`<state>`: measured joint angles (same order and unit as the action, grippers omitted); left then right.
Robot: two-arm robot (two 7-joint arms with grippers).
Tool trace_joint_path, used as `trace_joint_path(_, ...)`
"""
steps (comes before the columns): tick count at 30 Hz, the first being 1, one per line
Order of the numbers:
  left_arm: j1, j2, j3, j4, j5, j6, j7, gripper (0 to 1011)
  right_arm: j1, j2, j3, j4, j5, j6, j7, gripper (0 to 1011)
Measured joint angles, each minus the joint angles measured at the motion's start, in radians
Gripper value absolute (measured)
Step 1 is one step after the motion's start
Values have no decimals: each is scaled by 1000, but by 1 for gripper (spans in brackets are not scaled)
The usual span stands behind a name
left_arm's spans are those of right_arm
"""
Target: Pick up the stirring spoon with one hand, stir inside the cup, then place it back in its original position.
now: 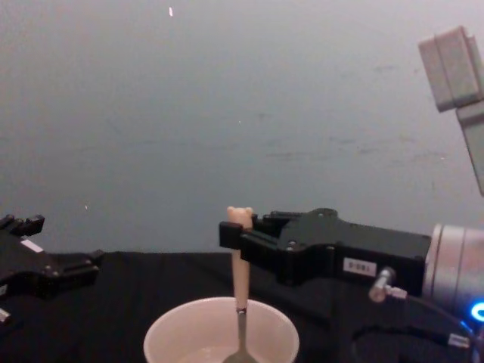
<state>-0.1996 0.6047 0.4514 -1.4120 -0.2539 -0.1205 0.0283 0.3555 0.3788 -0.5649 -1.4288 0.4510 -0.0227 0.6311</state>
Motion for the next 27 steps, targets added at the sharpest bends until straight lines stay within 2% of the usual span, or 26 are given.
trace_joint_path(7, 0, 0, 0, 0, 0, 0, 0, 1001, 17, -27, -27, 13, 0, 2, -2, 215)
trace_joint_path(15, 0, 0, 0, 0, 0, 0, 0, 1001, 76, -88, -49, 100, -24, -19, -22, 215)
trace_joint_path(21, 0, 0, 0, 0, 0, 0, 0, 1002, 120, -127, -43, 174, -40, -39, -42, 215)
trace_joint_path(27, 0, 0, 0, 0, 0, 0, 0, 1001, 143, -138, -16, 209, -44, -47, -59, 215)
